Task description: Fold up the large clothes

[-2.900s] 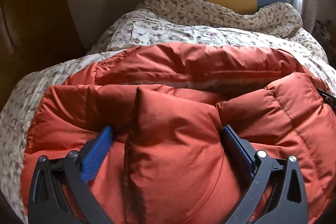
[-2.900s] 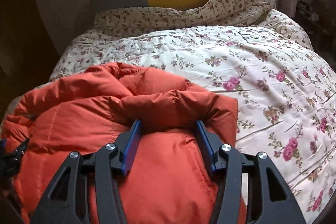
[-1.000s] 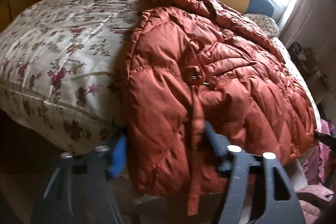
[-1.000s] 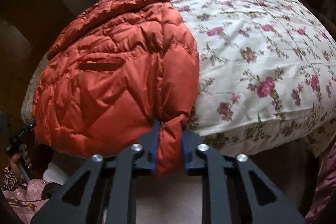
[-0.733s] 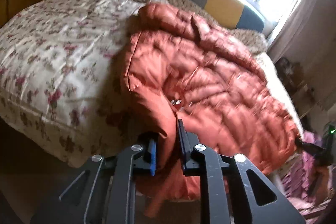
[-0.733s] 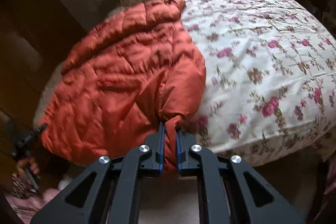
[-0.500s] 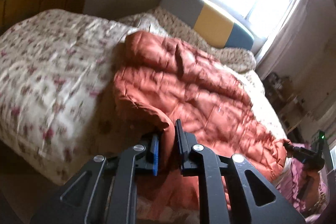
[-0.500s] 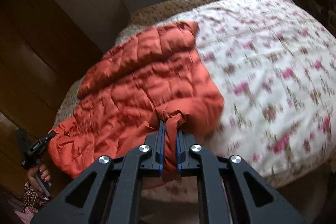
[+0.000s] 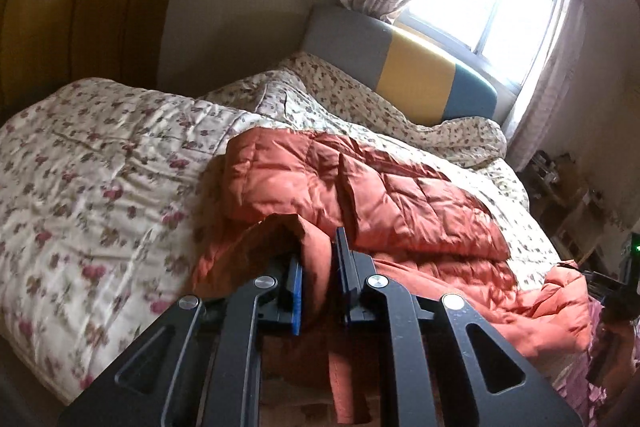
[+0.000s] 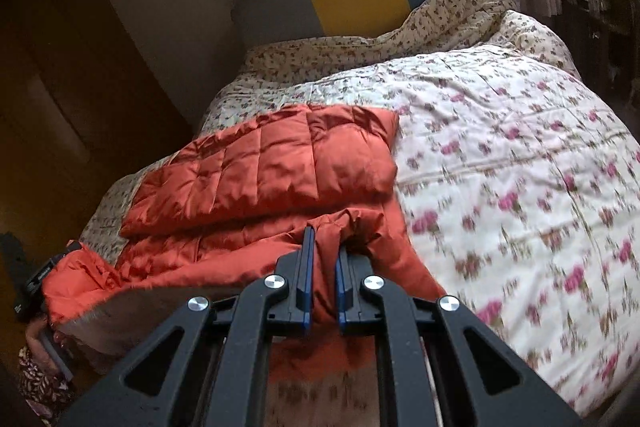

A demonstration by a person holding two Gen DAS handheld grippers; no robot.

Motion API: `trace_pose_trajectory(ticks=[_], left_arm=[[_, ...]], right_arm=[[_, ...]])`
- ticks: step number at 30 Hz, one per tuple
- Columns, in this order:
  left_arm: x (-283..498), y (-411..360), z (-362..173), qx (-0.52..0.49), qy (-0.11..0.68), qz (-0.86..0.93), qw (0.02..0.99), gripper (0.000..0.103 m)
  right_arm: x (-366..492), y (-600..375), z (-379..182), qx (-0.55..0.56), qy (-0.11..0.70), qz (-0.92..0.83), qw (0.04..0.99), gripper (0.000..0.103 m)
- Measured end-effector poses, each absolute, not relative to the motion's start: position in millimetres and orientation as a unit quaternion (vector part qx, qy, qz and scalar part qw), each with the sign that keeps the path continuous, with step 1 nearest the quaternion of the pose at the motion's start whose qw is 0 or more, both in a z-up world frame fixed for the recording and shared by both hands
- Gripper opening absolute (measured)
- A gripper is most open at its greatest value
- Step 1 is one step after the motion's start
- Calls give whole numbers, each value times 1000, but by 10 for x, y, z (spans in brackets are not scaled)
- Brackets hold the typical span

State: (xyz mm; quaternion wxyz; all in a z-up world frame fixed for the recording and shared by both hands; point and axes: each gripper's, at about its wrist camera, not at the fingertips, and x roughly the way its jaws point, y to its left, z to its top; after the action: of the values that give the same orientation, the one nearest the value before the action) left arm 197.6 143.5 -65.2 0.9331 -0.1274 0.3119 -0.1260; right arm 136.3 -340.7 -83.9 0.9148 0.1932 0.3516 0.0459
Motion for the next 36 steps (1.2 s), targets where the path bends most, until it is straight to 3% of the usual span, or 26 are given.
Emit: trace_pose_trajectory(ticks=[13, 14, 16, 17, 19, 20, 22, 23, 26, 30, 34, 36], left_arm=[[3067, 1446, -963, -158, 369, -82, 912, 14], [3121, 1451, -983, -163, 373, -79, 910, 14], [3200, 1482, -1011, -177, 383, -75, 904, 18], [3222, 1497, -1011, -184, 384, -76, 902, 20], [3240, 1564, -994, -206, 380, -81, 898, 39], [3227, 1620, -976, -222, 372, -90, 897, 47], [3139, 1749, -894, -249, 335, -91, 904, 89], [3057, 1833, -829, -261, 305, -83, 912, 93], [2881, 2029, -743, -280, 262, -92, 919, 94], [2685, 1963, -981, -236, 303, -117, 916, 94], [2514, 1772, -1336, -210, 342, -150, 904, 94], [2471, 1638, -1450, -183, 345, -144, 909, 94]], right_arm=[[2434, -3613, -1085, 244, 340, 39, 907, 12], [2474, -3652, -1116, 257, 339, 44, 904, 17], [2560, -3740, -1185, 291, 330, 58, 896, 36], [2556, -3776, -1189, 303, 321, 61, 895, 59], [2461, -3869, -1160, 326, 284, 60, 900, 83], [2390, -3920, -1137, 330, 263, 58, 905, 84], [2269, -4008, -1132, 326, 253, 57, 909, 84], [2228, -4031, -1140, 321, 256, 53, 910, 84], [2074, -4078, -1263, 300, 283, 52, 909, 85], [1856, -4120, -1521, 296, 318, 73, 898, 92], [1832, -4122, -1809, 323, 347, 110, 874, 92], [1897, -4083, -1925, 340, 361, 131, 859, 85]])
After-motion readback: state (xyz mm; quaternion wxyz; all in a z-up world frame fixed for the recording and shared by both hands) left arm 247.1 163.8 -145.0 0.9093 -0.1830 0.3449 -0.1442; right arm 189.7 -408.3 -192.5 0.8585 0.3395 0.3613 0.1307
